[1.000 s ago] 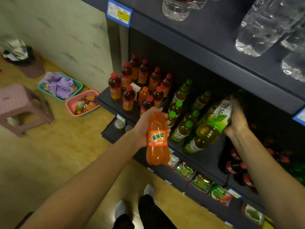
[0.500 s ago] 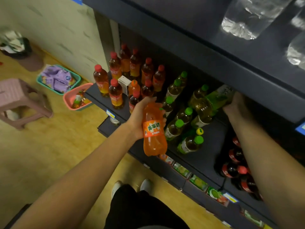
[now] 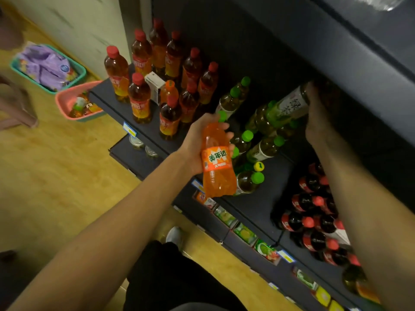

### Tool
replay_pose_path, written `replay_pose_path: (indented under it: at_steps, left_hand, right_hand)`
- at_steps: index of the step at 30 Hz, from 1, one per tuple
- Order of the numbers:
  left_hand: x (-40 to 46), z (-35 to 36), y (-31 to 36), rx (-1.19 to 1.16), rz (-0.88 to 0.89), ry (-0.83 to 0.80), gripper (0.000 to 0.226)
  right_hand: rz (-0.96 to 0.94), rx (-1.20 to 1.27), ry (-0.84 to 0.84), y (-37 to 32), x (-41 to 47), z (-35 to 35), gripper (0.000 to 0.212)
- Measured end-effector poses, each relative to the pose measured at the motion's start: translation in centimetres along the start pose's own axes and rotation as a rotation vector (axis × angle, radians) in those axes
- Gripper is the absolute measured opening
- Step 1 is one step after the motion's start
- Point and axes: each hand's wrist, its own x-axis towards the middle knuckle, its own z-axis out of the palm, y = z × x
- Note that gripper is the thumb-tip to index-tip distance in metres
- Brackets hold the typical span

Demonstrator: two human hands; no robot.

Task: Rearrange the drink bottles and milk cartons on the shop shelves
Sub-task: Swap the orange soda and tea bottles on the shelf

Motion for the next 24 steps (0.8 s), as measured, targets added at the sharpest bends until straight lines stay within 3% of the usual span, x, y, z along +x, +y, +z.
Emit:
replay_pose_path:
  at_steps: [1, 2, 6, 12, 19, 24]
  left_hand:
    - [0.0, -0.2, -0.1, -0.008, 0.002, 0.000, 0.032]
    - [0.0, -0.5, -0.2, -0.016, 0.007, -0.001, 0.032]
    - [-0.3, -1.5, -0.2, -0.087, 0.027, -0.021, 0.031]
    - [-1.3, -3.1, 0.1, -0.151, 0.050, 0.004, 0.035]
    - [-1.3, -4.2, 0.0, -0.160, 0.045, 0.059, 0.030]
    - [-1.1, -4.4, -0.2, -0.125, 0.044, 0.085, 0.032]
  right_hand:
    - [-0.011, -0.032, -0.013, 0.4, 0.0, 0.2, 0.027]
    - [-0.024, -0.071, -0.002, 0.8, 0.4, 0.3, 0.028]
    - [-0.033, -0.139, 0.005, 2.2, 1.0, 1.1, 0.073]
    - [-0.085, -0.371, -0.037, 4.4, 2.4, 2.5, 0.091]
    - [-0.157, -0.506, -0.131, 7.4, 3.9, 3.8, 0.069]
    - [-0.134, -0.608, -0.170, 8.9, 4.8, 4.3, 0.069]
